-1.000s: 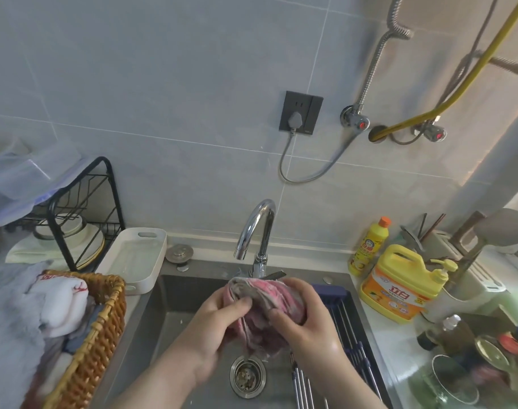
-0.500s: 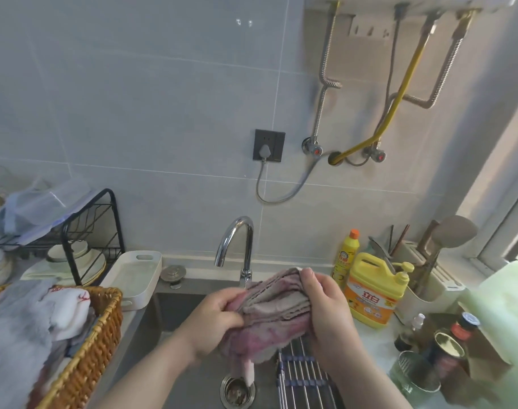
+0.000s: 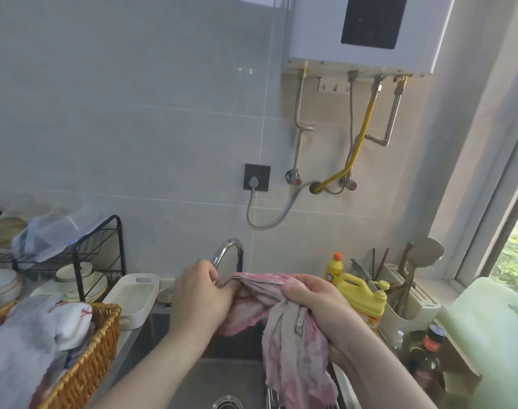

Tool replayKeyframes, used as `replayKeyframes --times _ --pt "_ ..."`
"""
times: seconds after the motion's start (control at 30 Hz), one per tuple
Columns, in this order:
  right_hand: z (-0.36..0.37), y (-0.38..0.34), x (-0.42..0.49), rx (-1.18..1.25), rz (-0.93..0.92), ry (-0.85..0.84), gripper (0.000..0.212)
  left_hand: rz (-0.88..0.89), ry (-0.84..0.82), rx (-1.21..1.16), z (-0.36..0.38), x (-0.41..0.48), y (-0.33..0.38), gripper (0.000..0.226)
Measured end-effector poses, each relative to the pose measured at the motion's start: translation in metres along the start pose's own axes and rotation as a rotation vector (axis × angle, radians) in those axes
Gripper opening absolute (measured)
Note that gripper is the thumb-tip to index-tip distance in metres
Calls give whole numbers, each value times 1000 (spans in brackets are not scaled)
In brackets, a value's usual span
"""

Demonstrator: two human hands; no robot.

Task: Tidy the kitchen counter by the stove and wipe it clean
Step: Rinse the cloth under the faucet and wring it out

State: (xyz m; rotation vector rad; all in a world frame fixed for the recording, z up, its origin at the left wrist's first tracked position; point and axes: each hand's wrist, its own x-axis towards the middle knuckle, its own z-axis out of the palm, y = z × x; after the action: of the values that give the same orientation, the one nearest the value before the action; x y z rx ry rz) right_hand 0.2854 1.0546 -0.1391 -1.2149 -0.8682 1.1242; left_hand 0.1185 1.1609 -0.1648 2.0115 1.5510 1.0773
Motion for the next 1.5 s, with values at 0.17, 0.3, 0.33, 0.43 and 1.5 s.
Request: replayKeyframes --times 0.17,0.3,0.33,0.43,1.5 --pt "10 -6 -14 228 0 75 40 -278 -532 -568 -6 -40 37 56" --pt "11 -4 -20 225 -1 95 45 -396 -837 -1057 -8 -54 44 35" --pt "11 -4 -21 206 -13 98 44 -378 -813 -1092 -7 -55 44 30" --pt "10 -8 -26 112 -69 148 44 -344 -698 -1122 -10 -55 47 26" --pt "-3 1 -43 120 39 -102 35 -384 -709 -1403 -49 -44 70 35"
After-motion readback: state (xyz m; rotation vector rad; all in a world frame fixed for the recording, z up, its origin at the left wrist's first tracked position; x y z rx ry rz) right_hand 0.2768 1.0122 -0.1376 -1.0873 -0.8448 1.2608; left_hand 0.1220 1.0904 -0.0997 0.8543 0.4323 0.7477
